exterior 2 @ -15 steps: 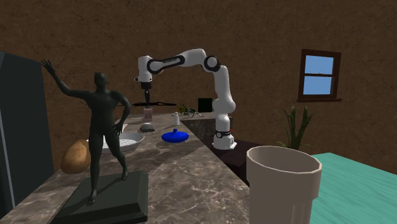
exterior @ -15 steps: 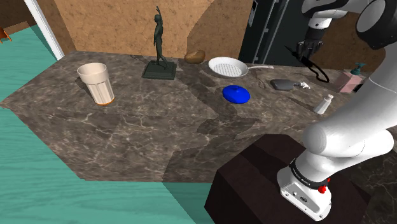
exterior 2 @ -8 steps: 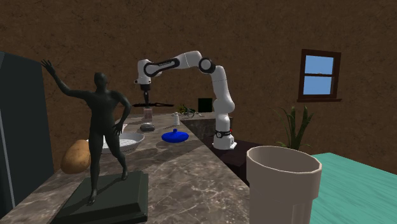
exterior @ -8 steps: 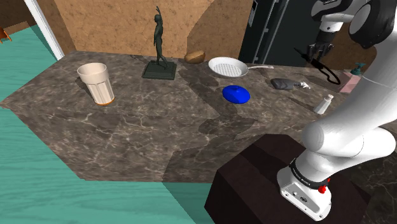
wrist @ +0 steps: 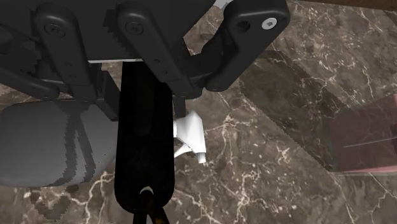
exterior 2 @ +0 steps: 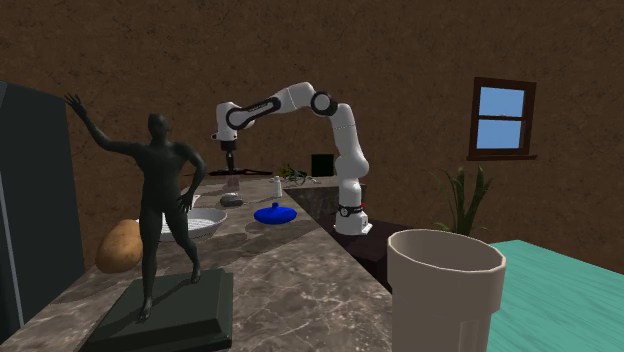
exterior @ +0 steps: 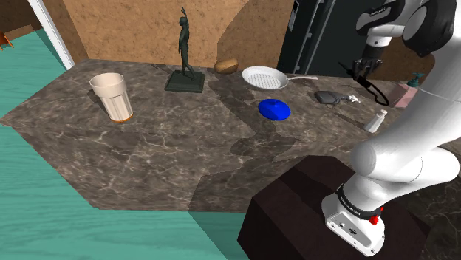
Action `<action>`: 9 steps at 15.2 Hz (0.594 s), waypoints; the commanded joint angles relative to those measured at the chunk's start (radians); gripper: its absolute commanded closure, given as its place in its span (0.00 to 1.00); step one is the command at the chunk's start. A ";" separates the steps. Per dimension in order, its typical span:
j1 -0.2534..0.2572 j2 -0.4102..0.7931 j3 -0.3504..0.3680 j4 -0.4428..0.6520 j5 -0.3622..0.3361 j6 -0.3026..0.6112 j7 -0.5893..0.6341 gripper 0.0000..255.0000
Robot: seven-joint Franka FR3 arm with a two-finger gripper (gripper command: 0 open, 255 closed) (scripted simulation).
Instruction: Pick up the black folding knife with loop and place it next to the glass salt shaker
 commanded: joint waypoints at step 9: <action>-0.002 0.037 0.003 -0.088 0.009 0.125 0.005 1.00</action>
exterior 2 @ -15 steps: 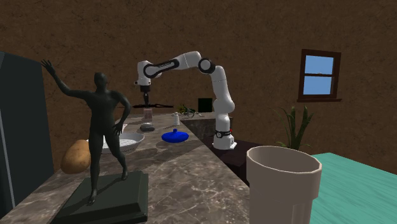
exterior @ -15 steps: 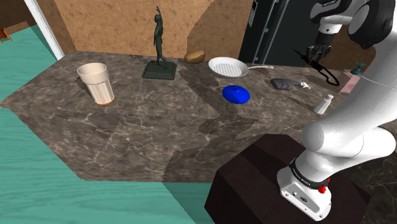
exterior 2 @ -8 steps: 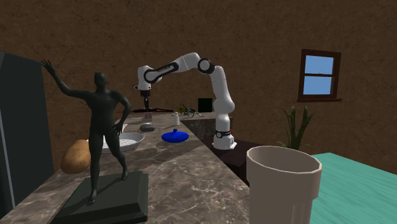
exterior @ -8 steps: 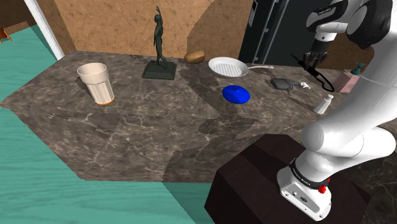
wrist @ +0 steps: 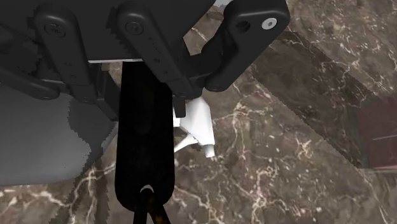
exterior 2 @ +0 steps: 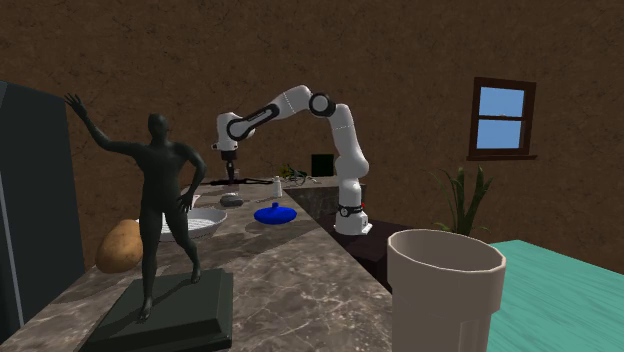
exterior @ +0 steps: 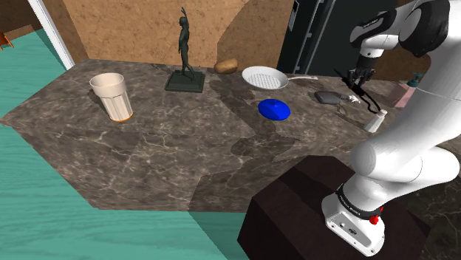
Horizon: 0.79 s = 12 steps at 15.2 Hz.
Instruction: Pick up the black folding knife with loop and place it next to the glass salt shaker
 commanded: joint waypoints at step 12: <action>-0.008 0.075 0.006 -0.077 0.020 0.151 -0.003 1.00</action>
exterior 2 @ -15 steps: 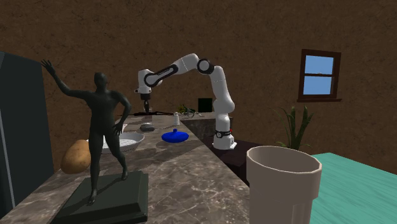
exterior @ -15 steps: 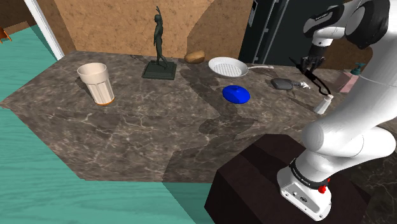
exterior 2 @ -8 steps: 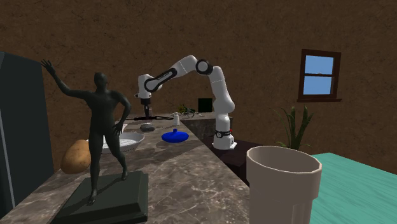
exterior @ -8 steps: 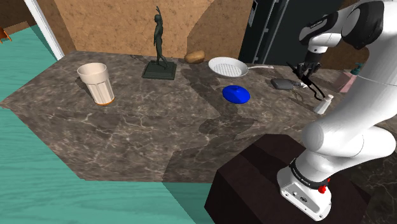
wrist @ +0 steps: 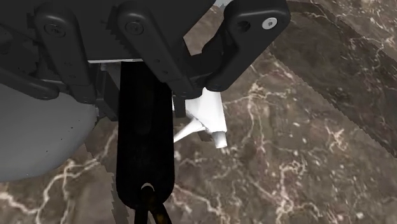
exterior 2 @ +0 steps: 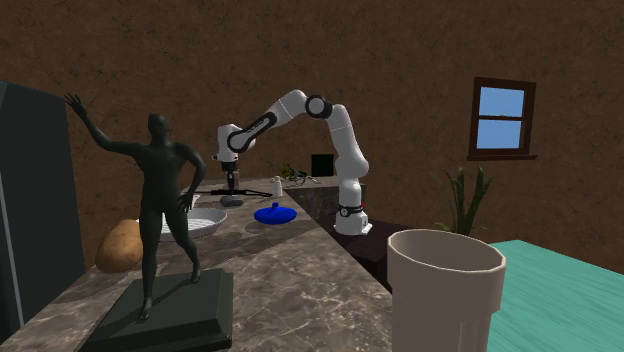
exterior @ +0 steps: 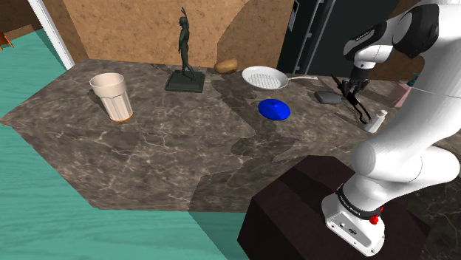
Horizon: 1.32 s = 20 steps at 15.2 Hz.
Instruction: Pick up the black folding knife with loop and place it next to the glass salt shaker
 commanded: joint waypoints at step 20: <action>0.012 -0.040 -0.002 0.050 -0.013 -0.093 0.010 0.00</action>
